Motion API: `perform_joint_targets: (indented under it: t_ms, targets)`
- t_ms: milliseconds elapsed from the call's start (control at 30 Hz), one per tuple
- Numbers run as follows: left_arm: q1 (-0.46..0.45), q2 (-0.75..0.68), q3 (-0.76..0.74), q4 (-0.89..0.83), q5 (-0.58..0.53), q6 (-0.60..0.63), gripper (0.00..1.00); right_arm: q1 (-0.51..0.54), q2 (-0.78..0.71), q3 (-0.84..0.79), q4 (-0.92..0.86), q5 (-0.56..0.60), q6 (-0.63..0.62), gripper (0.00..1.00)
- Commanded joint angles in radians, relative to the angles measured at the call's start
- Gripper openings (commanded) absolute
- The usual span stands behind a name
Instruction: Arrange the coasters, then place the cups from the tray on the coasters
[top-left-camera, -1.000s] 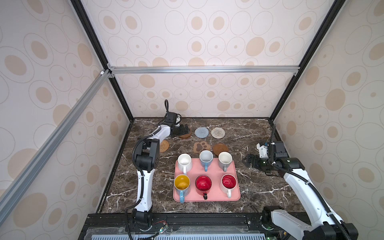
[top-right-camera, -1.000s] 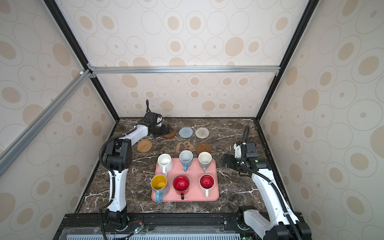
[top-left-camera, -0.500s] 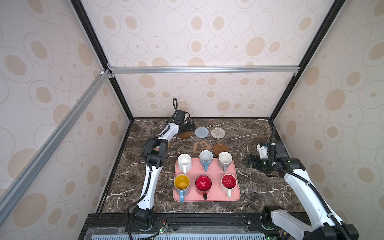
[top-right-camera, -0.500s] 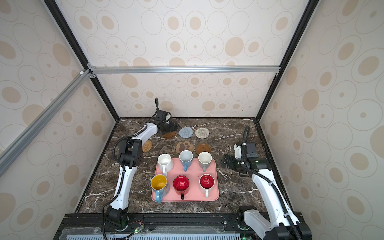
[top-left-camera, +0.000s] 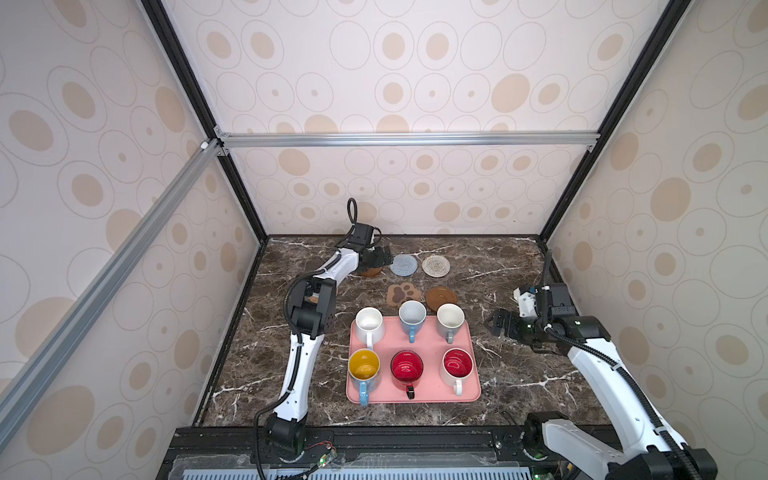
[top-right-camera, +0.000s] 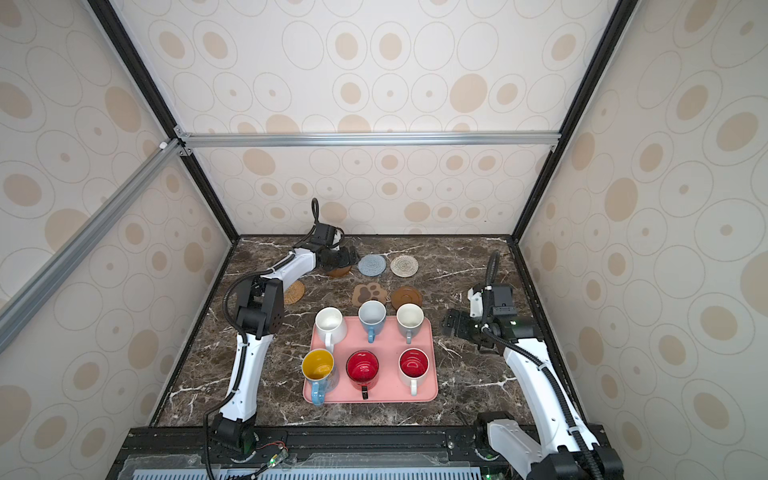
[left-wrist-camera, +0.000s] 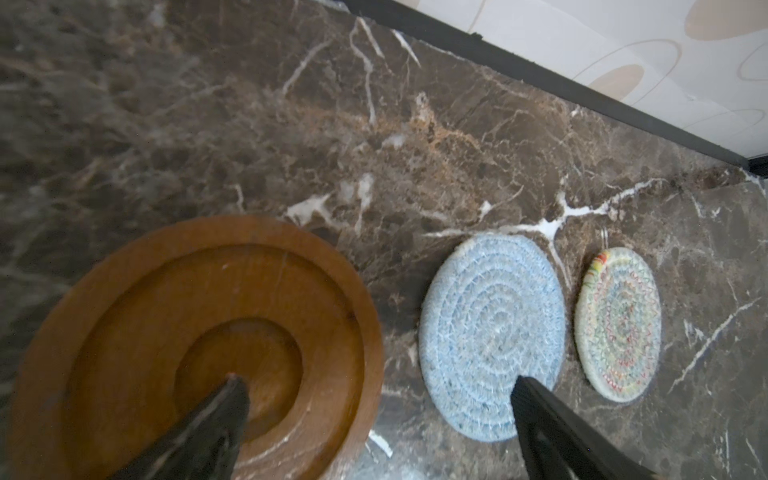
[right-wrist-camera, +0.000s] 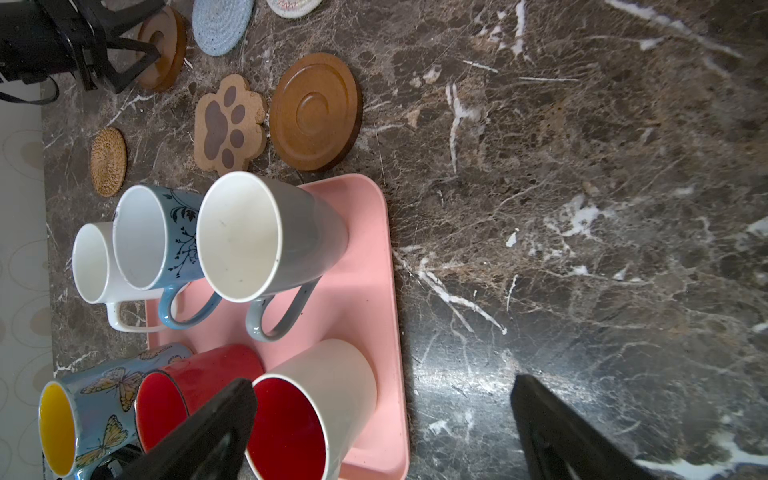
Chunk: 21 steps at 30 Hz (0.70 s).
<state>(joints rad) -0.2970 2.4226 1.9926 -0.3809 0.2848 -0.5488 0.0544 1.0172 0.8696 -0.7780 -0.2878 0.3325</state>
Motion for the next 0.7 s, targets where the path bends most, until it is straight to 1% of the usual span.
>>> perform_joint_targets:
  t_ms: [0, 133, 333, 433, 667]
  targets:
    - [-0.013, -0.064, -0.147, -0.015, -0.013, -0.006, 1.0, 0.005, 0.001, -0.004, -0.014, 0.004, 0.005, 1.0]
    - [-0.014, -0.164, -0.313, 0.067, -0.012, -0.019, 1.0, 0.005, 0.001, -0.008, -0.012, 0.008, 0.007, 1.0]
    - [-0.014, -0.248, -0.456, 0.107, -0.013, -0.022, 1.0, 0.004, 0.009, -0.006, -0.01, 0.006, 0.01, 1.0]
    - [-0.014, -0.297, -0.553, 0.169, -0.01, -0.041, 1.0, 0.005, 0.009, -0.01, -0.009, 0.007, 0.013, 1.0]
    - [-0.014, -0.342, -0.622, 0.181, -0.035, -0.046, 1.0, 0.005, 0.009, -0.009, -0.013, 0.007, 0.01, 1.0]
